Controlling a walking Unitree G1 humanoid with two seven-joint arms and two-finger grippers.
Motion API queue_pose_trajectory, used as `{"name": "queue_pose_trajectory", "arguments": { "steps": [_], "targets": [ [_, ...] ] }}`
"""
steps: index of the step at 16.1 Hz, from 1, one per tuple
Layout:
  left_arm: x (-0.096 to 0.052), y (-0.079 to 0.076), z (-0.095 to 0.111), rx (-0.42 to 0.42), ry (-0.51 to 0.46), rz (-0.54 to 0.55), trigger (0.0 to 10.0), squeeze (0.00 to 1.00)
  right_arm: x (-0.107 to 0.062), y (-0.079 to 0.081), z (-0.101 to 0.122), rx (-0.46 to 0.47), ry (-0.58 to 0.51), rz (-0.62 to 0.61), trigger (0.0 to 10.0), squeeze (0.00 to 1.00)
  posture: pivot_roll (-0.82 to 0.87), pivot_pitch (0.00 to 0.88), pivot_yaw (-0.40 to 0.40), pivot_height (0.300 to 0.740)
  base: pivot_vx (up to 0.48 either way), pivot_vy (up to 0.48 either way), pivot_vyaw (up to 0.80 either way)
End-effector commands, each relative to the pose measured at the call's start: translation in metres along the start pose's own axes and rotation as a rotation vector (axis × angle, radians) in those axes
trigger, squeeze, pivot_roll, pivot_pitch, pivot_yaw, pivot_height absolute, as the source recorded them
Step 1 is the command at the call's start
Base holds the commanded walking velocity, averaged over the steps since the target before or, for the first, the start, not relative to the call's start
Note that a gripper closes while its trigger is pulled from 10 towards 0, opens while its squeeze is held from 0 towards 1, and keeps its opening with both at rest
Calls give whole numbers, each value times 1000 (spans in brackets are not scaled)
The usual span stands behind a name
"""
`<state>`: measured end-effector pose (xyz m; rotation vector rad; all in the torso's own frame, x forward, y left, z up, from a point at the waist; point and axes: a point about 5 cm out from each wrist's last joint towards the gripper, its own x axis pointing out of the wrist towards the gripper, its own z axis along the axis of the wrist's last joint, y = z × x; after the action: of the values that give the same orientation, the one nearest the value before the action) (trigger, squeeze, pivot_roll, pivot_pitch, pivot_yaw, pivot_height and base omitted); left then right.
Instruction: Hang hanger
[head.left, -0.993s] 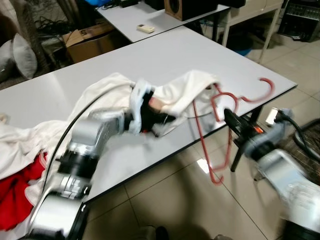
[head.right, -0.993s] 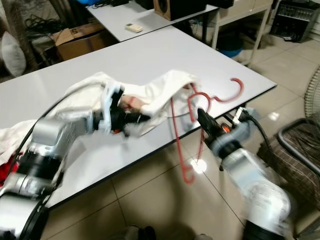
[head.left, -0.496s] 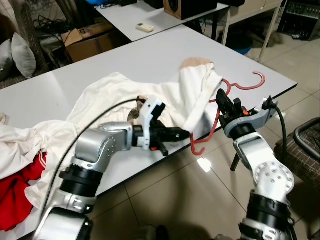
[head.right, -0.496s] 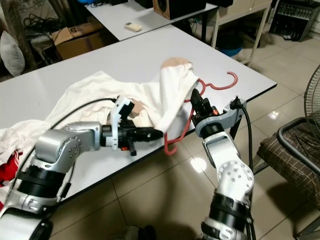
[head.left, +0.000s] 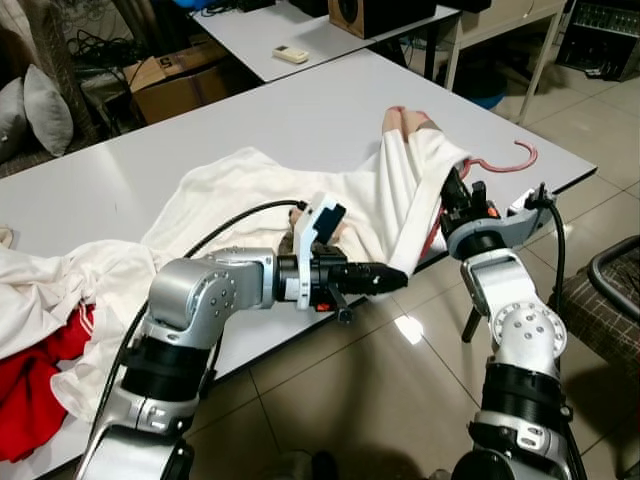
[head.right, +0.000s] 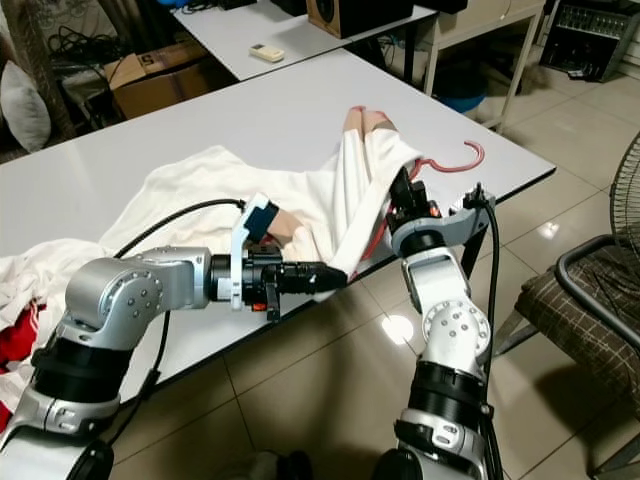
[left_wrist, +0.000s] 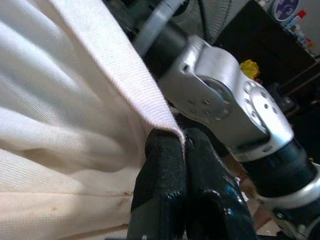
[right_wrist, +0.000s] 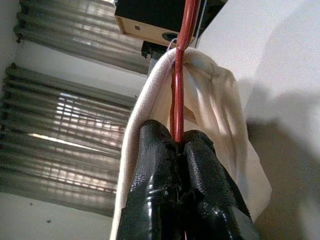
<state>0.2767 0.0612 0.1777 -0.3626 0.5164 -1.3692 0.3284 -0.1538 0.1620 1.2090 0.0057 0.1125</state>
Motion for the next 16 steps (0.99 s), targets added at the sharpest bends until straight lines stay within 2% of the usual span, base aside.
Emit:
{"name": "queue_pose_trajectory", "arguments": {
  "steps": [1,3,5,6,7,9,12,16],
  "targets": [
    [4,-6,-2,1,23,-26,0,0,9,18,-10,44,-1,49,10000,0,-64,0,150,740,0,0,0],
    [10,-9,7,-20,-29,-47,0,0,11,17,-16,-7,27,37,10000,0,-65,1,150,740,0,0,0],
    [16,-16,19,-30,-80,-84,235,0,11,14,-21,-7,41,28,10000,0,-61,3,150,740,0,0,0],
    [19,-14,23,-14,-102,-58,392,0,10,14,-24,-18,55,26,10000,0,-61,3,150,740,0,0,0],
    [23,-9,30,-20,-144,-13,0,0,7,13,-28,-36,73,22,10000,0,-61,3,150,740,0,0,0],
    [28,-2,49,-27,-232,52,0,0,1,9,-34,-42,88,8,10000,0,-65,5,156,740,0,0,0],
    [24,4,82,-28,-369,129,0,0,-11,5,-31,-29,78,-3,10000,0,-67,5,159,740,0,0,0],
    [25,4,102,4,-421,144,0,0,-17,4,-35,-46,105,-13,10000,0,-72,0,170,740,0,0,0]
  ]
}}
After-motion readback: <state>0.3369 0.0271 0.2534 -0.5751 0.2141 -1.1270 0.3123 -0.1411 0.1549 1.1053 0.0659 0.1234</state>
